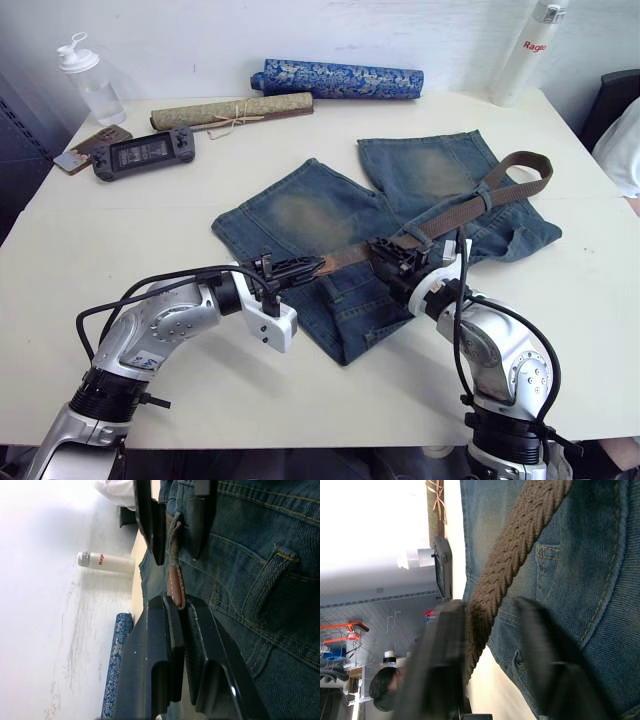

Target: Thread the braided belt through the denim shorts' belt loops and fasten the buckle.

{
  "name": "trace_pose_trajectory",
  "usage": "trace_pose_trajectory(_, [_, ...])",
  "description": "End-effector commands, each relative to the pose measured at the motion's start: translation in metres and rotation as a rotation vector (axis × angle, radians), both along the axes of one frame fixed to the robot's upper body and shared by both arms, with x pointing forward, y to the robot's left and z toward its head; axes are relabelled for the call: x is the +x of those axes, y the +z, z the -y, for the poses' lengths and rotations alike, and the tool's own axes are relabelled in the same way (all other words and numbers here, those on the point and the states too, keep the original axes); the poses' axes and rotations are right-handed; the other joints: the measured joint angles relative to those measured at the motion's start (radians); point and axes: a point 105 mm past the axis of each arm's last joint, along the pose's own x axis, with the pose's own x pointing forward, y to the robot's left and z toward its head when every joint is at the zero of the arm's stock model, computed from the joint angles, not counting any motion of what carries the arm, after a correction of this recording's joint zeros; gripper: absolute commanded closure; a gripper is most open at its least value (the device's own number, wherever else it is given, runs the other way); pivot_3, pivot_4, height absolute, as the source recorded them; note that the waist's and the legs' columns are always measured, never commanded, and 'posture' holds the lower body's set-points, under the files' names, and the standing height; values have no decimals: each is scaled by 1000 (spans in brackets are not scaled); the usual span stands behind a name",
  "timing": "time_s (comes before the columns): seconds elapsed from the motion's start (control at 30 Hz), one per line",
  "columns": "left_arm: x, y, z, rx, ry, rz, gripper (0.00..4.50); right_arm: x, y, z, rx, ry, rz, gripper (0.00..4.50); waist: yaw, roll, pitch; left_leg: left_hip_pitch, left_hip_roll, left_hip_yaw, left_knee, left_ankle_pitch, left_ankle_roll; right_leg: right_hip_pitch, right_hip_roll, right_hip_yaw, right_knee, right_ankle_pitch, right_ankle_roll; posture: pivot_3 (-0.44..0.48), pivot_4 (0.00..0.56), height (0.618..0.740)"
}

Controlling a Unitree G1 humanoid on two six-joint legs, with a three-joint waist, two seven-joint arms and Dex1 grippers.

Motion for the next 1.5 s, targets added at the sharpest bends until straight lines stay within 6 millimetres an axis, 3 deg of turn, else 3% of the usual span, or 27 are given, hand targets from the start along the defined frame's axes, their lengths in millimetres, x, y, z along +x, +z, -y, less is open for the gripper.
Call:
trace_pose_trajectory(0.03, [-7, 13, 0, -43, -20, 34, 4076, -2, 9, -1, 21, 14, 40, 4497, 0, 0, 0, 0, 0, 0, 0, 0, 0, 0, 0, 0, 0, 0, 0, 0, 150, 637])
trace_pose_trajectory(0.17, [-6, 13, -4, -90, -2, -88, 2532, 0, 9, 2, 19, 6, 43, 4500, 0, 0, 0, 0, 0, 0, 0, 0, 0, 0, 0, 0, 0, 0, 0, 0, 150, 637])
trace_pose_trajectory(0.23, [-19, 8, -8, -143, -32, -282, 1668, 1, 10, 5, 17, -1, 54, 4500, 0, 0, 0, 0, 0, 0, 0, 0, 0, 0, 0, 0, 0, 0, 0, 0, 150, 637])
trace_pose_trajectory(0.33, [-29, 15, -21, -291, -8, -488, 1668, 0, 14, 9, -20, 13, 101, 4500, -7, 3, -1, 0, 0, -1, 0, 0, 0, -1, 0, 0, 0, -1, -1, 0, 150, 637])
trace_pose_trajectory(0.43, [-43, 5, -42, -365, 70, -725, 1668, -4, 20, 14, -45, 18, 162, 4500, -9, 4, -1, 0, 1, -2, 0, 0, 0, -1, 1, 0, 0, -1, -2, 0, 150, 637])
trace_pose_trajectory(0.67, [-59, -8, -60, -484, 161, -984, 1668, -4, 16, 21, -120, 15, 191, 4500, 5, 5, -1, 0, 2, -2, 0, -1, 1, 0, 1, -1, 0, -2, -3, 0, 150, 637])
trace_pose_trajectory(1.0, [-59, -15, -63, -518, 191, -1032, 1668, 11, 25, 44, -38, -96, 186, 4500, 6, 5, -1, 0, 2, -1, 0, -1, 1, 0, 1, -1, 0, -3, -4, 0, 150, 637])
trace_pose_trajectory(1.13, [-59, -16, -64, -512, 193, -1026, 1668, 13, 23, 46, -84, -93, 188, 4500, 6, 5, -1, 0, 2, -1, 0, -1, 1, 0, 0, -1, 0, -3, -5, 0, 150, 637])
trace_pose_trajectory(1.5, [-56, -20, -70, -519, 211, -1007, 1668, 3, 2, 13, -211, 22, 175, 4500, 5, 5, -1, 0, 3, -1, 0, -1, 1, 0, 0, -1, 0, -4, -6, 0, 150, 637])
